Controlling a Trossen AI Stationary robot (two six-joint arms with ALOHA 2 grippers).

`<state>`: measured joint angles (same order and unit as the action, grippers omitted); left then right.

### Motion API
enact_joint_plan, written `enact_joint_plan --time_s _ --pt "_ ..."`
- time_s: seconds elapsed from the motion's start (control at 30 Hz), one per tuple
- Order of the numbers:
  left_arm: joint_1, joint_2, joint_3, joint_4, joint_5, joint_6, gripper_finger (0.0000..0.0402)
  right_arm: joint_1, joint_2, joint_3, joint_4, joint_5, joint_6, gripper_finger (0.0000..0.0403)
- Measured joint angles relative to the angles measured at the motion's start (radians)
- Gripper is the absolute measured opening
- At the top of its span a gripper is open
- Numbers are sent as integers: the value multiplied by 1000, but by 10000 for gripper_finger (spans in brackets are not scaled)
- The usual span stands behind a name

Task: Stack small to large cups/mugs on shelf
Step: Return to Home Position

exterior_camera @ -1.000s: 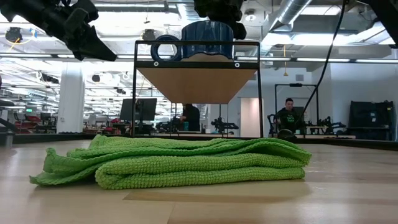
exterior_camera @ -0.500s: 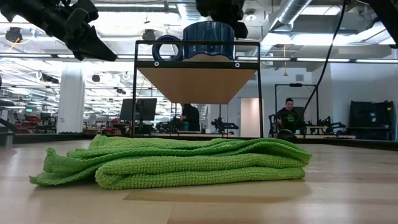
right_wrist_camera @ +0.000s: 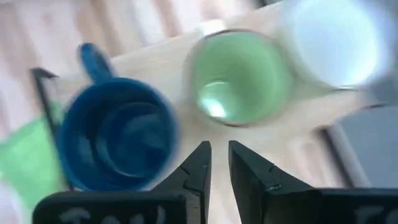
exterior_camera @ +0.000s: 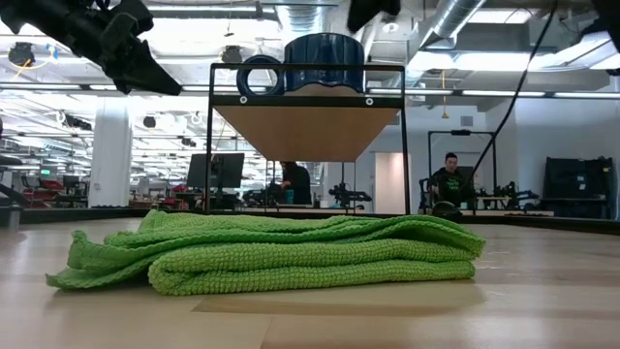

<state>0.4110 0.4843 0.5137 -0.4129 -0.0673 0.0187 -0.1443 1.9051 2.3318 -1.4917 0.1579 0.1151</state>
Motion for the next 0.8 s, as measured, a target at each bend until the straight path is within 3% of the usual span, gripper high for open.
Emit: enact_joint_plan --time_s 0.3,0.43,0.57,0.8 --pt "0 -1 0 120 0 26 63 -42 -202 3 129 158 -241 77" --pt "0 0 0 139 0 44 63 -79 -261 2 203 156 -341 77" --pt "0 0 0 150 -7 40 63 -126 -308 2 247 83 -420 77" --pt "0 0 0 214 -107 80 63 -253 -394 -66 269 52 -450 74"
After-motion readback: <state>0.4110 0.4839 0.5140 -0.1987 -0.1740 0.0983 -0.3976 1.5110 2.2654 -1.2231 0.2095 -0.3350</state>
